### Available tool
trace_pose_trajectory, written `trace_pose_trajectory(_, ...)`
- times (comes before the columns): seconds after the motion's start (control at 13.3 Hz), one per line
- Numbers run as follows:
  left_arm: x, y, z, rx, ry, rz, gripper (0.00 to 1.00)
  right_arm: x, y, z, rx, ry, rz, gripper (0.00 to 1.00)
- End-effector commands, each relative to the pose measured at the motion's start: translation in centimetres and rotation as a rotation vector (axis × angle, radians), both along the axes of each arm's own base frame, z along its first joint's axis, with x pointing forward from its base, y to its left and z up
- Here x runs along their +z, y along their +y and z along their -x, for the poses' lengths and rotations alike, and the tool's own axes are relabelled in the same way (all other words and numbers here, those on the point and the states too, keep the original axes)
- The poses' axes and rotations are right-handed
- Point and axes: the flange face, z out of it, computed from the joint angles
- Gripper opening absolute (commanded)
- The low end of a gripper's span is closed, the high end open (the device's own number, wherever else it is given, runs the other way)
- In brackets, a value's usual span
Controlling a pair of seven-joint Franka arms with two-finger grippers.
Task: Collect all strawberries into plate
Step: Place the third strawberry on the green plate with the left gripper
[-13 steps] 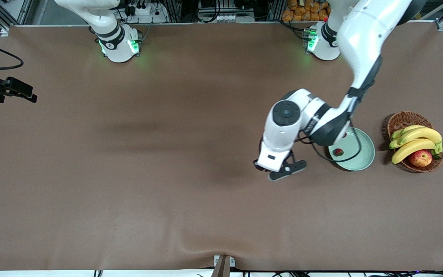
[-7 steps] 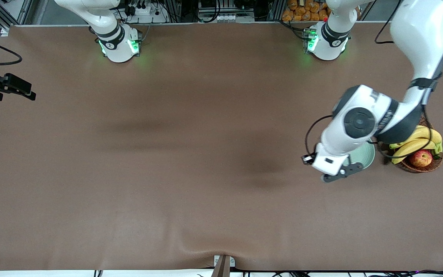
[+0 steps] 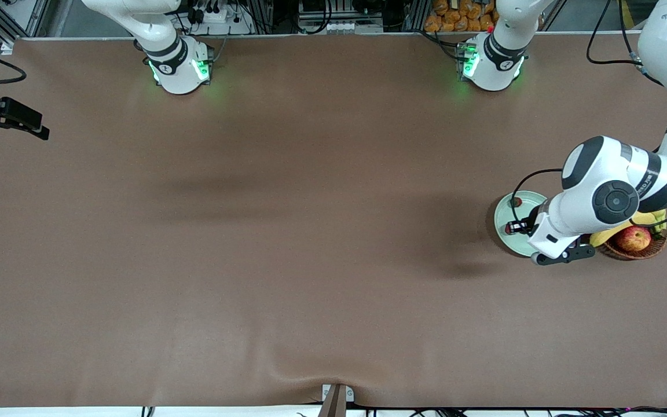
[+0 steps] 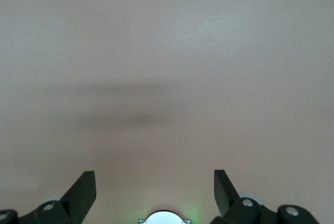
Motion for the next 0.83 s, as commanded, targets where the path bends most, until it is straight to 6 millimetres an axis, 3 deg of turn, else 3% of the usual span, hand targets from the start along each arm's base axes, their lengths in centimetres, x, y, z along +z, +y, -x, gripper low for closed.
trace_pose_trajectory(0.0, -2.0, 4.2, 0.6, -0.100, -0.037, -0.022, 0.00, 0.9, -0.3, 0.4, -0.011, -0.004, -0.004, 1.00)
trace_pose_trajectory(0.08, -3.4, 5.8, 0.7, -0.103, -0.046, -0.007, 0.00, 0.7, 0.0, 0.3, -0.005, -0.001, -0.004, 1.00)
trace_pose_trajectory(0.23, -4.9, 6.3, 0.8, -0.114, -0.064, 0.006, 0.24, 0.7, 0.1, 0.2, -0.005, -0.001, -0.004, 1.00)
trace_pose_trajectory(0.3, -5.4, 6.8, 0.8, -0.107, -0.063, 0.009, 0.48, 0.6, 0.1, 0.1, -0.005, -0.002, -0.006, 1.00)
trace_pose_trajectory(0.38, -5.3, 6.9, 0.7, -0.104, -0.064, 0.008, 0.88, 0.5, 0.1, 0.1, -0.006, -0.001, -0.006, 1.00)
trace_pose_trajectory(0.45, -5.0, 7.1, 0.7, -0.103, -0.070, 0.001, 1.00, 0.0, 0.1, -0.3, -0.006, 0.004, -0.007, 1.00)
trace_pose_trajectory(0.6, -3.0, 7.3, 0.3, -0.100, -0.092, -0.026, 1.00, -0.2, 0.0, -0.4, -0.008, 0.010, -0.007, 1.00)
trace_pose_trajectory(0.75, 0.7, 5.7, -0.3, -0.113, -0.150, -0.053, 1.00, -0.2, -0.1, -0.4, -0.011, 0.008, -0.008, 1.00)
